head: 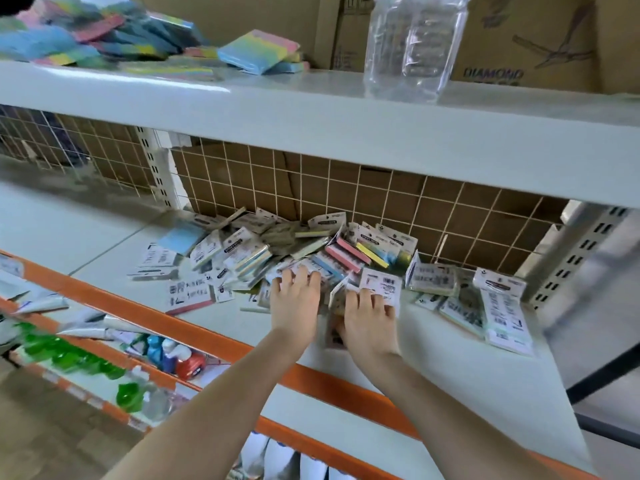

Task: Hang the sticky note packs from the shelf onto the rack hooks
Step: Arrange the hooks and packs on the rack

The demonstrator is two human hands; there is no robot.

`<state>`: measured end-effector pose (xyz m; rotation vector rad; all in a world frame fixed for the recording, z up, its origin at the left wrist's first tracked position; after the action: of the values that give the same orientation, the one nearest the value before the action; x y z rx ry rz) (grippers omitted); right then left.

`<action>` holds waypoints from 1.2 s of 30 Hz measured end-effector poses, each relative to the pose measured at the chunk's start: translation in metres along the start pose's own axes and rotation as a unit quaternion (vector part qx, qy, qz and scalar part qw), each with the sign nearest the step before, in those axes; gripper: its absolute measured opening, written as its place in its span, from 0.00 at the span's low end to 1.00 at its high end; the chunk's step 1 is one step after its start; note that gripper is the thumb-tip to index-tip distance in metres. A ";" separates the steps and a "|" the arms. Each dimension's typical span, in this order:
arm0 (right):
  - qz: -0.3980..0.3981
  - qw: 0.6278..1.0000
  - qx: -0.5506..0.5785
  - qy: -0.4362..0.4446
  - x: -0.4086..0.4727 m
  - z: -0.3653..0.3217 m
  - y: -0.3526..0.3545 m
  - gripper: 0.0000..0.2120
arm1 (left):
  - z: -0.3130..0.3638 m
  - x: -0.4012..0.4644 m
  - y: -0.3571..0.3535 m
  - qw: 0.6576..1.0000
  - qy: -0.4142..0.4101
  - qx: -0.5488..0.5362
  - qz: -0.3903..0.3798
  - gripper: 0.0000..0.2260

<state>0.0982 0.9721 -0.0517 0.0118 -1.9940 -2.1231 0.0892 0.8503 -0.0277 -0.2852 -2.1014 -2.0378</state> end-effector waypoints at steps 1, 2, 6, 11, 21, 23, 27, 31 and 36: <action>0.009 1.000 0.008 0.004 -0.001 0.001 0.000 0.20 | 0.000 0.002 0.000 1.000 -0.004 0.005 -0.001 0.18; 0.021 1.000 0.020 0.008 -0.003 0.003 0.000 0.19 | 0.000 0.004 0.000 1.000 -0.009 0.005 -0.001 0.18; 0.053 0.994 0.092 0.001 -0.010 0.012 0.001 0.17 | -0.003 0.003 0.015 0.999 -0.037 -0.001 0.040 0.14; 0.071 0.985 0.157 -0.006 -0.020 0.027 0.005 0.14 | -0.021 -0.023 0.028 0.979 -0.067 -0.131 0.140 0.06; 0.093 0.823 0.523 -0.204 -0.022 0.085 0.036 0.06 | -0.025 -0.033 0.032 0.827 0.040 -0.560 0.043 0.06; 0.084 0.771 0.582 -0.246 -0.027 0.098 0.034 0.15 | -0.013 -0.036 0.026 0.707 0.113 -0.698 -0.025 0.07; 0.066 0.699 0.639 -0.315 -0.046 0.120 0.023 0.12 | 0.024 -0.046 0.019 0.441 0.187 -0.870 -0.119 0.10; 0.031 0.632 0.689 -0.354 -0.065 0.133 0.012 0.08 | 0.065 -0.055 0.016 0.365 0.177 -0.896 -0.183 0.11; 0.067 0.669 0.666 -0.323 -0.092 0.159 0.023 0.11 | 0.115 -0.070 0.013 0.420 0.182 -0.862 -0.216 0.09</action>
<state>0.1657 1.1435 -0.0308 -0.6734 -3.2662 -0.0853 0.1588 0.9653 -0.0381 0.4963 0.9581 -3.0786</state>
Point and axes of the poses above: each hand's wrist, its own x-axis towards the middle knuckle, its own y-axis out of the back of the hand, z = x × y, the point moved 5 cm from there along x, towards the middle knuckle, and after that the axes turned 3 degrees about -x, right-handed, at the moved point
